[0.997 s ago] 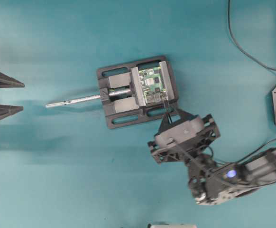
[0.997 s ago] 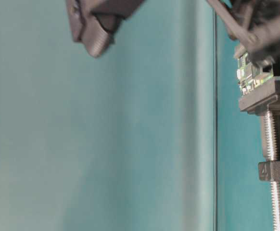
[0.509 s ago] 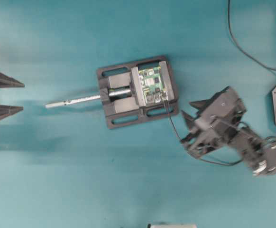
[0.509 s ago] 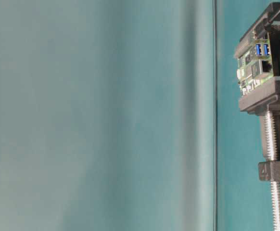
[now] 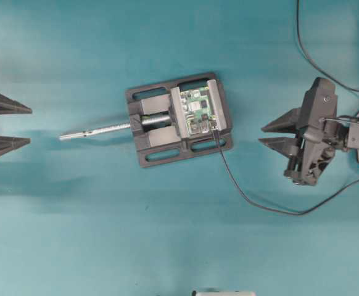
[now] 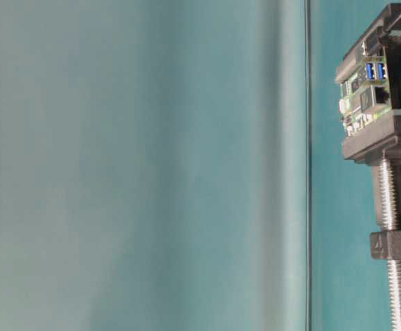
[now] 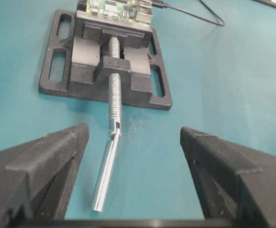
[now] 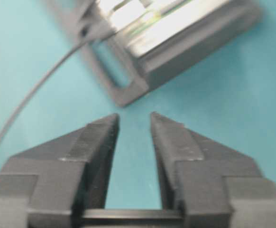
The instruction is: Insert the USB into the fixed PCB.
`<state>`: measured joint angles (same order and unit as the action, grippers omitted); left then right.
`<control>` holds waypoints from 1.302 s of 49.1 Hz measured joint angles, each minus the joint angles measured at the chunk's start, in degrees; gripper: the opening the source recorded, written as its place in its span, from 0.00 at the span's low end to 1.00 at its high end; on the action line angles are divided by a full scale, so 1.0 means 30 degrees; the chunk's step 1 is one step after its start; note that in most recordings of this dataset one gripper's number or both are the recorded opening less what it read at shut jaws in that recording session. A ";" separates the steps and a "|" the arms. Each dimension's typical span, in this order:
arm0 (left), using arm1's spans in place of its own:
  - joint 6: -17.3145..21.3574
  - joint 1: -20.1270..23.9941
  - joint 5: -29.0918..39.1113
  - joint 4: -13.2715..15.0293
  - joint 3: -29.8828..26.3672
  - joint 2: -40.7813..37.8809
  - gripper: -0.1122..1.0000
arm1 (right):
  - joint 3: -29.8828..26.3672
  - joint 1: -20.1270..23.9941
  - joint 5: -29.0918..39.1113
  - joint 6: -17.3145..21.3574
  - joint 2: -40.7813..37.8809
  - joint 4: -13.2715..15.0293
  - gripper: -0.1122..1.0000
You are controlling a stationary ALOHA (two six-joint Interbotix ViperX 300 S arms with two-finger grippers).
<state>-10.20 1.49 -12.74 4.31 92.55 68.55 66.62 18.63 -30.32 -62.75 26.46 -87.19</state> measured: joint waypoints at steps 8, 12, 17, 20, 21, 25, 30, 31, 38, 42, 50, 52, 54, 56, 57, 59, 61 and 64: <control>0.0000 0.0000 0.0000 0.0000 0.0000 0.0000 0.96 | 0.0674 -0.2432 0.1846 0.0000 0.2285 0.3135 0.31; 0.0000 0.0000 0.0000 0.0000 0.0000 0.0000 0.96 | 0.1143 -0.3545 0.2256 0.0000 0.3926 0.4336 0.29; 0.0000 0.0000 0.0000 0.0029 0.0000 0.0000 0.96 | 0.2051 -0.4805 0.3750 0.0117 0.6709 0.5889 0.25; 0.0000 0.0000 0.0000 0.0000 0.0000 0.0000 0.96 | 0.2578 -0.5391 0.5127 0.0234 0.8789 0.6445 0.22; 0.0000 0.0000 0.0000 0.0029 0.0000 0.0000 0.96 | 0.2725 -0.5508 0.5566 0.0234 0.9316 0.6504 0.21; 0.0000 0.0000 0.0000 0.0000 0.0000 0.0000 0.96 | 0.3252 -0.5713 0.6768 0.0293 1.1426 0.6592 0.18; 0.0000 0.0000 0.0000 0.0000 0.0000 0.0000 0.96 | 0.4219 -0.5742 0.7295 0.0322 1.3682 0.6621 0.16; 0.0000 0.0000 0.0000 0.0000 0.0000 0.0000 0.96 | 0.4453 -0.5771 0.7324 0.0293 1.4004 0.6650 0.16; 0.0000 0.0000 0.0000 0.0029 0.0000 0.0000 0.96 | 0.5771 -0.5801 0.7471 0.0352 1.4854 0.6680 0.16; 0.0000 0.0000 0.0000 0.0000 0.0000 0.0000 0.96 | 0.6064 -0.5801 0.7471 0.0352 1.4883 0.6680 0.16; 0.0000 0.0000 0.0000 0.0000 0.0000 0.0000 0.96 | 0.6211 -0.5771 0.7852 0.0352 1.4883 0.6797 0.16; 0.0000 0.0000 0.0000 0.0029 0.0000 0.0000 0.96 | 0.6211 -0.5801 0.8086 0.0352 1.4854 0.6797 0.16; 0.0000 0.0000 0.0000 0.0000 0.0000 0.0000 0.96 | 0.6240 -0.5801 0.8467 0.0352 1.4883 0.6797 0.16; 0.0000 0.0000 0.0000 0.0000 0.0000 0.0000 0.96 | 0.6299 -0.5801 0.8936 0.0352 1.4883 0.6797 0.16; 0.0000 0.0000 0.0000 0.0029 0.0000 0.0000 0.96 | 0.6299 -0.5801 0.9170 0.0352 1.4883 0.6797 0.16; 0.0000 0.0000 0.0000 0.0000 0.0000 0.0000 0.96 | 0.6328 -0.5801 0.9756 0.0352 1.4883 0.6826 0.16; 0.0000 0.0000 0.0000 0.0000 0.0000 0.0000 0.96 | 0.6357 -0.5801 1.0342 0.0322 1.4883 0.6797 0.16; 0.0000 0.0000 0.0000 0.0000 0.0000 0.0000 0.96 | 0.6357 -0.5801 1.1367 0.0293 1.4883 0.6826 0.16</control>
<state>-10.20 1.49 -12.74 4.31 92.55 68.55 85.69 1.23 3.78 -61.88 71.10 -66.71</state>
